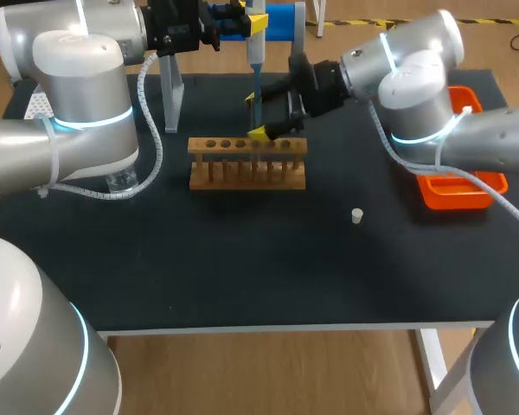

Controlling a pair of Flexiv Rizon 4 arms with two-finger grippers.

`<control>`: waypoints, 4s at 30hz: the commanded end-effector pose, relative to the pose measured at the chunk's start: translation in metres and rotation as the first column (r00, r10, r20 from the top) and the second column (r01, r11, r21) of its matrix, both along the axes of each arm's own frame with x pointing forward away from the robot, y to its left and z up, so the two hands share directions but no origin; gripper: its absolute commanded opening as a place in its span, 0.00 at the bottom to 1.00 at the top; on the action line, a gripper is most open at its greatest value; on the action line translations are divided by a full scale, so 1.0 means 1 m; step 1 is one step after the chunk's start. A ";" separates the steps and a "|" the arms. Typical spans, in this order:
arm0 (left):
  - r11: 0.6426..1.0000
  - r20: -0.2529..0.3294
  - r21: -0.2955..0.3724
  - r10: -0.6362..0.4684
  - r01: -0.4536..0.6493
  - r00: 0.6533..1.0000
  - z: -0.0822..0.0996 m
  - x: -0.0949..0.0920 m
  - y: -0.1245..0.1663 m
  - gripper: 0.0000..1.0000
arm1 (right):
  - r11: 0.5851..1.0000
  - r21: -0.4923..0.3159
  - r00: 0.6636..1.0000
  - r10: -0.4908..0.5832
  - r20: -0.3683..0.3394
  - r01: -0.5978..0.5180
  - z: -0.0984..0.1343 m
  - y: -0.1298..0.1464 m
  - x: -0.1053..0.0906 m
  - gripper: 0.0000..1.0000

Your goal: Invert the test tube, pick up the pipette, mount the tip to pipette, aspirate from beaker and dispense into the tube, eject the tip, return the pipette, and cap with the stopper.

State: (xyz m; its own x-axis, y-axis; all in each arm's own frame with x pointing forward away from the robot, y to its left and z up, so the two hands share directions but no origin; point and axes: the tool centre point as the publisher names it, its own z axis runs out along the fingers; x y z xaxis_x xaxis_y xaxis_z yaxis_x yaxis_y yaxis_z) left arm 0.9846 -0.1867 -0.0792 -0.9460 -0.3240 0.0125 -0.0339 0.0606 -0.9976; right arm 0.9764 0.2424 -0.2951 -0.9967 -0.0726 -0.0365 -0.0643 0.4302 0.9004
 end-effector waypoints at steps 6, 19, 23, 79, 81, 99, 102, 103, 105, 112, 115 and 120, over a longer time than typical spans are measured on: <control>1.000 0.000 0.000 0.002 -0.002 1.000 0.000 0.000 -0.001 0.00 | 0.996 -0.080 0.999 -0.035 0.011 0.036 -0.011 0.006 0.005 1.00; 1.000 0.000 0.000 0.002 -0.002 1.000 0.000 0.000 -0.001 0.00 | 0.992 -0.074 0.995 -0.098 0.006 0.098 -0.017 0.003 0.008 1.00; 1.000 0.000 0.000 0.002 -0.002 1.000 0.000 0.000 -0.001 0.00 | 0.991 -0.081 0.995 -0.102 0.012 0.103 -0.018 0.003 0.006 1.00; 0.999 0.068 0.044 0.028 -0.031 0.997 0.040 -0.017 -0.003 0.00 | 0.989 -0.104 0.995 -0.104 0.012 0.104 -0.019 0.002 0.005 1.00; 0.998 0.073 0.047 0.031 -0.034 0.997 0.042 -0.018 -0.003 0.00 | 0.989 -0.104 0.995 -0.104 0.012 0.104 -0.019 0.002 0.005 1.00; 0.997 0.100 0.065 0.034 -0.040 0.994 0.059 -0.026 -0.011 0.00 | 0.989 -0.104 0.995 -0.104 0.012 0.104 -0.019 0.002 0.005 1.00; 0.997 0.109 0.067 0.033 -0.040 0.994 0.063 -0.028 -0.013 0.00 | 0.989 -0.104 0.995 -0.104 0.012 0.104 -0.019 0.002 0.005 1.00; 0.997 0.111 0.068 0.032 -0.040 0.993 0.064 -0.028 -0.013 0.00 | 0.989 -0.104 0.995 -0.104 0.012 0.104 -0.019 0.002 0.005 1.00; 0.997 0.116 0.069 0.032 -0.040 0.993 0.067 -0.030 -0.014 0.00 | 0.989 -0.104 0.995 -0.104 0.012 0.104 -0.019 0.002 0.005 1.00; 0.996 0.145 0.078 0.037 -0.049 0.989 0.079 -0.034 -0.014 0.00 | 0.989 -0.104 0.995 -0.104 0.012 0.104 -0.019 0.002 0.005 1.00; 0.995 0.153 0.079 0.050 -0.063 0.987 0.082 -0.038 -0.011 0.00 | 0.989 -0.104 0.995 -0.104 0.012 0.104 -0.019 0.002 0.005 1.00; 0.991 0.177 0.077 0.092 -0.107 0.980 0.091 -0.045 0.005 0.00 | 0.989 -0.104 0.995 -0.104 0.012 0.104 -0.019 0.002 0.005 1.00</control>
